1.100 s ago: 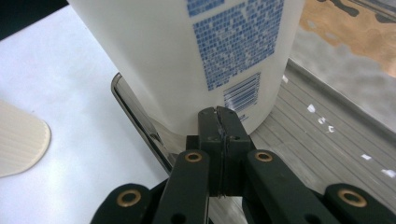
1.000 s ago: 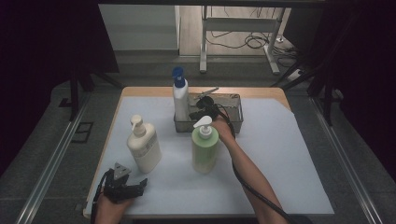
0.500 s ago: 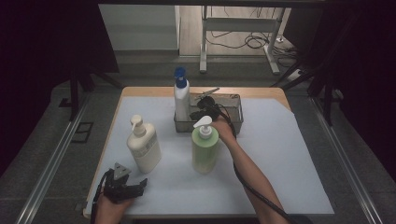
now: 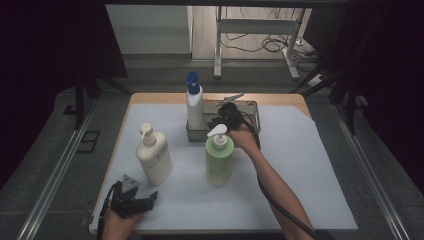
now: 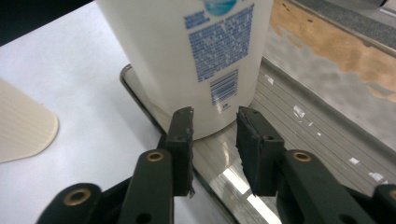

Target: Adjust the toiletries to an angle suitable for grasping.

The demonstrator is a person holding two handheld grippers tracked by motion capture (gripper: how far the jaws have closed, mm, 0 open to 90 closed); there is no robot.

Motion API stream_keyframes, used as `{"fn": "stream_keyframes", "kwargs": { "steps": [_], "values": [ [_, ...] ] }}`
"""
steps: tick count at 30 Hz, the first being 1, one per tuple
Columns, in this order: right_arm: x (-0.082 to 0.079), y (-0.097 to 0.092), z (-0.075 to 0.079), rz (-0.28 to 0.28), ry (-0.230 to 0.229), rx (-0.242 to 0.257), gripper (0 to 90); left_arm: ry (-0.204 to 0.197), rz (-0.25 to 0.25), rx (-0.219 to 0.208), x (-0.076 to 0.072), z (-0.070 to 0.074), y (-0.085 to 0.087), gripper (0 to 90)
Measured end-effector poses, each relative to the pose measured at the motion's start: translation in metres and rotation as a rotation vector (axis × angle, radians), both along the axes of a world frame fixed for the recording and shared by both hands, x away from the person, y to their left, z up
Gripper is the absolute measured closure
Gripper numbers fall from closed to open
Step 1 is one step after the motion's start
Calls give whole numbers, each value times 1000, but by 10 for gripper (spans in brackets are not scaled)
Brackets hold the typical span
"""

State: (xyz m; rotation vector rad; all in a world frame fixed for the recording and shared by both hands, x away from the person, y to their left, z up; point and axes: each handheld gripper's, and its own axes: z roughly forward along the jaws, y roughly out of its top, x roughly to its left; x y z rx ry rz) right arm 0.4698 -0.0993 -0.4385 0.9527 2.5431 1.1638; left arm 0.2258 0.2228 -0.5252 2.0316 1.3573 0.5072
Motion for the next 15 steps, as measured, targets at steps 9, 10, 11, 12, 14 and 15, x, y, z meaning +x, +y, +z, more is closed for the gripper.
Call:
{"fn": "stream_keyframes", "kwargs": {
  "steps": [9, 10, 11, 12, 14, 15],
  "values": [
    [-11, -8, 14, 9, -20, 4, 478, -2, 1, -1, 0, 0, 0, 126],
    [-12, -9, 15, 13, -21, 5, 464, -2, 1, -1, 0, 0, 0, 125],
    [-14, -11, 16, 18, -16, 6, 448, -2, 1, -1, 0, 0, 0, 125],
    [-15, -11, 17, 18, -16, 2, 435, -2, 1, -1, 0, 0, 0, 125],
    [-18, -14, 18, 19, -32, -3, 408, -2, 1, -1, 0, 0, 0, 125],
    [-19, -15, 19, 19, -33, -3, 395, -2, 1, -1, 0, 0, 0, 125]
  ]
}}
